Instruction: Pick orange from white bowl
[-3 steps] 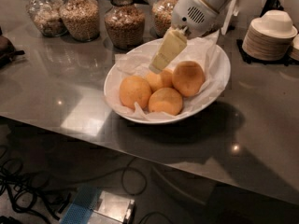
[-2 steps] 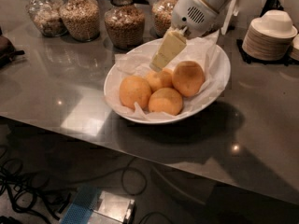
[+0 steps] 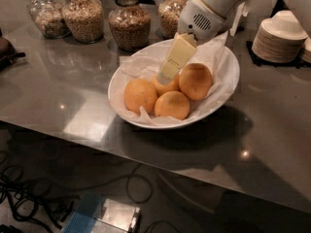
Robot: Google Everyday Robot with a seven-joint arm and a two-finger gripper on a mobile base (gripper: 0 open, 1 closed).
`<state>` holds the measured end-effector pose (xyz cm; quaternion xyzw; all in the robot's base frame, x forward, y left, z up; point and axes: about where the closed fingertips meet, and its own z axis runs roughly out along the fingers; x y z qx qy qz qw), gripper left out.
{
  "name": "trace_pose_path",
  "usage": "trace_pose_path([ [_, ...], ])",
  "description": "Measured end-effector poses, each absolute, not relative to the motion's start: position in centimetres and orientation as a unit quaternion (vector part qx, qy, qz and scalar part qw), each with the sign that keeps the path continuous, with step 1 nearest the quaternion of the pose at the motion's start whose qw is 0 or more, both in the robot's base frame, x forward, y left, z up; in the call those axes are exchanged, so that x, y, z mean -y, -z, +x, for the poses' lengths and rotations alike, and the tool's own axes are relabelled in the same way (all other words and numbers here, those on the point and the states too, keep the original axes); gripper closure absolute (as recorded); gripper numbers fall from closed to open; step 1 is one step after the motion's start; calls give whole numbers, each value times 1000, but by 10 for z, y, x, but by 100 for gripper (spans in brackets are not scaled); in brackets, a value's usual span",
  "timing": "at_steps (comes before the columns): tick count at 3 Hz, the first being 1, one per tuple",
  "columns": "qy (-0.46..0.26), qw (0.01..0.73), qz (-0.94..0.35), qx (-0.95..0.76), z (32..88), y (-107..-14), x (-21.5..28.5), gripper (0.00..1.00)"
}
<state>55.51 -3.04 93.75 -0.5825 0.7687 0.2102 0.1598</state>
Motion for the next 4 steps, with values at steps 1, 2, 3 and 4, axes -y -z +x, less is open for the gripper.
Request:
trace_pose_path([
  [1, -201, 152, -581, -774, 551, -926, 37, 21],
  [2, -195, 138, -569, -787, 544, -910, 46, 26],
  [3, -193, 136, -566, -790, 544, -910, 48, 26],
  [4, -170, 154, -555, -800, 554, -914, 62, 15],
])
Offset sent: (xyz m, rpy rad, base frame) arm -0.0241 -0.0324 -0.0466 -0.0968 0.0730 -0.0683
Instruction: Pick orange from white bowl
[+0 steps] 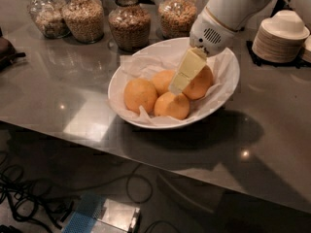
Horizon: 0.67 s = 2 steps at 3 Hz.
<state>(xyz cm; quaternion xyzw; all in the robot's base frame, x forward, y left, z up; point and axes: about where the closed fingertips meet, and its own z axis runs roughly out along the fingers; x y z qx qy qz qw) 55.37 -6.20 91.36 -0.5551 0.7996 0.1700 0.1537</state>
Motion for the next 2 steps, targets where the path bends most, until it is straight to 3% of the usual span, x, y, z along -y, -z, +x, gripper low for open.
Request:
trace_pose_path([
  [2, -120, 192, -544, -808, 573, -932, 85, 17],
])
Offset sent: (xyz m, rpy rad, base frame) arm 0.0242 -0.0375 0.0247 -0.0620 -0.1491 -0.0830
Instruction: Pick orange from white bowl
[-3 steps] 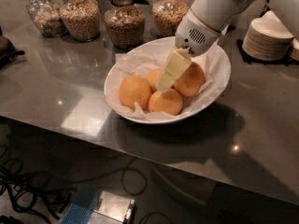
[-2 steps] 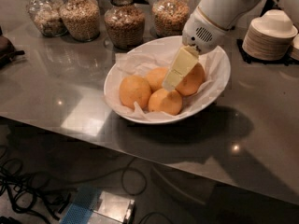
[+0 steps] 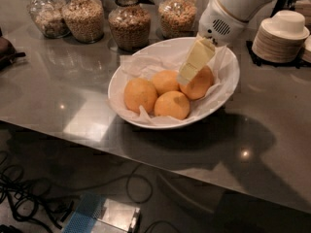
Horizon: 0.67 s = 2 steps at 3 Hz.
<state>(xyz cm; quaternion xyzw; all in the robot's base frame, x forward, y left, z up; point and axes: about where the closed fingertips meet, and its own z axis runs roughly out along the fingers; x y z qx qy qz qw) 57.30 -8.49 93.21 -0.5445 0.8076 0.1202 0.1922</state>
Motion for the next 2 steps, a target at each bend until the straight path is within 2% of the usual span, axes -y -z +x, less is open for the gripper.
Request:
trace_pose_path([
  [2, -155, 175, -537, -811, 545, -909, 81, 18],
])
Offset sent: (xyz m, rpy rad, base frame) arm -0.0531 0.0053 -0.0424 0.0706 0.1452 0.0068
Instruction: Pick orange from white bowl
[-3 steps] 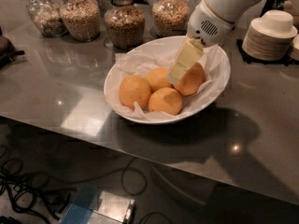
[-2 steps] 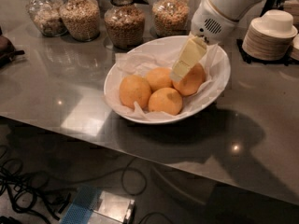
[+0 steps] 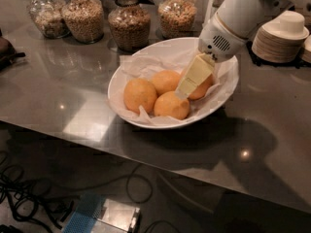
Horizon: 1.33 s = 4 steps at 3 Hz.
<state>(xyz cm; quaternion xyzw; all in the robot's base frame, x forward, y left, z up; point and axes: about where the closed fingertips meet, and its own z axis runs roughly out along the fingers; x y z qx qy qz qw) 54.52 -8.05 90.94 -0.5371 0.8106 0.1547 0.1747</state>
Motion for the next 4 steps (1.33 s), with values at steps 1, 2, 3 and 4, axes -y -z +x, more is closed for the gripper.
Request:
trace_pose_path([
  [1, -168, 163, -538, -810, 533, -898, 76, 18],
  [2, -172, 164, -537, -810, 532, -899, 74, 28],
  [3, -171, 164, -536, -810, 534, -902, 74, 33],
  [4, -173, 165, -538, -808, 533, -899, 68, 31],
])
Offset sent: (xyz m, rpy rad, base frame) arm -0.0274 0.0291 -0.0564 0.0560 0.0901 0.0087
